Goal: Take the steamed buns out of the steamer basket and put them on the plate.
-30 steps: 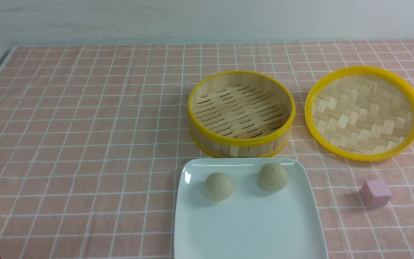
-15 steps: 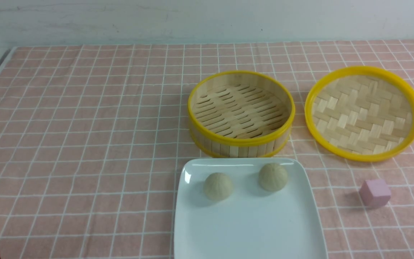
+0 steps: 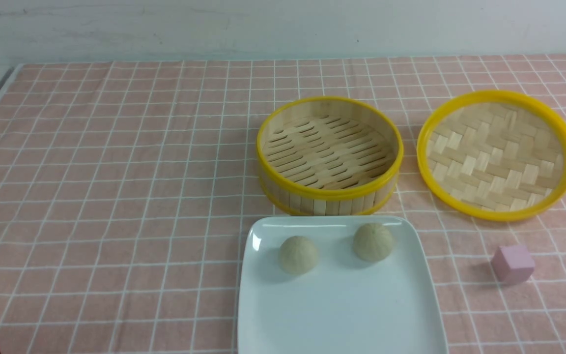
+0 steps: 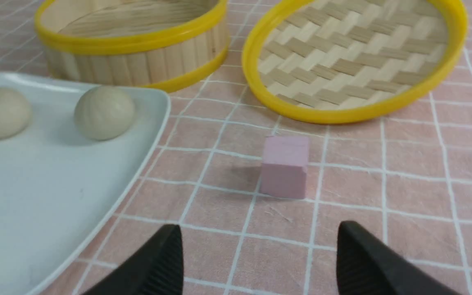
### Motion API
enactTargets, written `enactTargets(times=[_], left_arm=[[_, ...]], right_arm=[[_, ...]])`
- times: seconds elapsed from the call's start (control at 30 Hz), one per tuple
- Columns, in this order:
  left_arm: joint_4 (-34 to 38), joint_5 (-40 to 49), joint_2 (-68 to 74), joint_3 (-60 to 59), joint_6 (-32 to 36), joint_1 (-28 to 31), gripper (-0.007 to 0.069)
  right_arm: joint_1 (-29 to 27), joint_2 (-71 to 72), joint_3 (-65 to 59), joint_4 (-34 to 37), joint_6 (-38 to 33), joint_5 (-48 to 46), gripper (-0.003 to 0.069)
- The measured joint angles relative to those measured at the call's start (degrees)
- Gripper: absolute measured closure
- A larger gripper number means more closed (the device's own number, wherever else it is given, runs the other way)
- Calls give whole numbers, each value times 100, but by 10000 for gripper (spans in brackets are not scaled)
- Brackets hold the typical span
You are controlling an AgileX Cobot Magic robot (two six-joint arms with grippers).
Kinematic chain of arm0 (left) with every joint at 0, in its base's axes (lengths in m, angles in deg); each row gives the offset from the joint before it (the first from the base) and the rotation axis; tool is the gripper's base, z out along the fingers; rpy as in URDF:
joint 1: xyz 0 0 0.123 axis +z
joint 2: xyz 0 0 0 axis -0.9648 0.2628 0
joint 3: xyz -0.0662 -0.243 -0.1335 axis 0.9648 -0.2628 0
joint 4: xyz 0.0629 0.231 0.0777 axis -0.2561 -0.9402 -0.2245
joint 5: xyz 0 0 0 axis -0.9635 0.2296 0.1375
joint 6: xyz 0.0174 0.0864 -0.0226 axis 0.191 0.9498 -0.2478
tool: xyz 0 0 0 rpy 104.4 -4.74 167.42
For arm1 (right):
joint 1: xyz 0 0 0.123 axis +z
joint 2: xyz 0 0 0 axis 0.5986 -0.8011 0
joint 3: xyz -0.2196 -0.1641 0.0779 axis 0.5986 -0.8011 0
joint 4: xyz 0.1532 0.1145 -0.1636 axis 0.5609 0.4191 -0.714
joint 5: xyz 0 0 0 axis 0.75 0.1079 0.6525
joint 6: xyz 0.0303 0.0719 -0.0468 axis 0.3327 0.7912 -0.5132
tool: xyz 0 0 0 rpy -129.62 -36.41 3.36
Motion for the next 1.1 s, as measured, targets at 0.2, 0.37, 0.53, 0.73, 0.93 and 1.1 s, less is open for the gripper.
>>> enactTargets(times=[0.2, 0.37, 0.53, 0.73, 0.93, 1.1], left_arm=[[0, 0, 0, 0, 0, 0, 113], [0, 0, 0, 0, 0, 0, 113], [0, 0, 0, 0, 0, 0, 113], [0, 0, 0, 0, 0, 0, 113], [0, 0, 0, 0, 0, 0, 113], [0, 0, 0, 0, 0, 0, 113]], right_arm=[[-702, 0, 7, -126, 336, -52, 164], [-1302, 0, 7, -457, 387, -81, 164], [-1594, 0, 7, -608, 426, -119, 164], [-1773, 0, 7, -740, 428, -150, 164], [-1808, 0, 7, -791, 428, -173, 164], [-1808, 0, 7, -825, 432, -179, 164]])
